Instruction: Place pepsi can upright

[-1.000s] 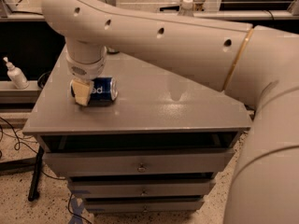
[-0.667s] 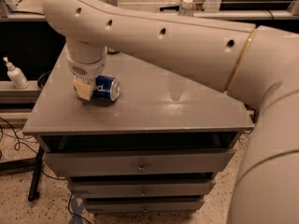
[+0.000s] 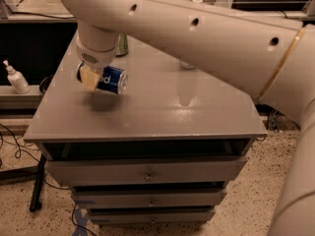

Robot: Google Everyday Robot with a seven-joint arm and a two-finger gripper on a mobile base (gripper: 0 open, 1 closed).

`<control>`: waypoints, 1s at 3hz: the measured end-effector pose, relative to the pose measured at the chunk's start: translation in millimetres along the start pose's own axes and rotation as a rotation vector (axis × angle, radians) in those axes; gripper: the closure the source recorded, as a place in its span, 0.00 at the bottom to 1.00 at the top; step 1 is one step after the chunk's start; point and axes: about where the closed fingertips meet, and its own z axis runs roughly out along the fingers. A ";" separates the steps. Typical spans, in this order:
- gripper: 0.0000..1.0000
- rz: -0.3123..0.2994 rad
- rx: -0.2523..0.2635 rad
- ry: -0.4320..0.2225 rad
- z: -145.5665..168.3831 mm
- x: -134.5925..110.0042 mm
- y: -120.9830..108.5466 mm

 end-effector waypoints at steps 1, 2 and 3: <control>1.00 0.013 -0.009 -0.151 -17.8 -0.8 -18.0; 1.00 0.048 -0.018 -0.385 -37.6 0.4 -47.5; 1.00 0.073 -0.059 -0.678 -62.5 -5.6 -69.9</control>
Offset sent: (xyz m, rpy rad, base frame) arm 0.0460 -0.0524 0.0893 0.7164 -0.1109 0.1311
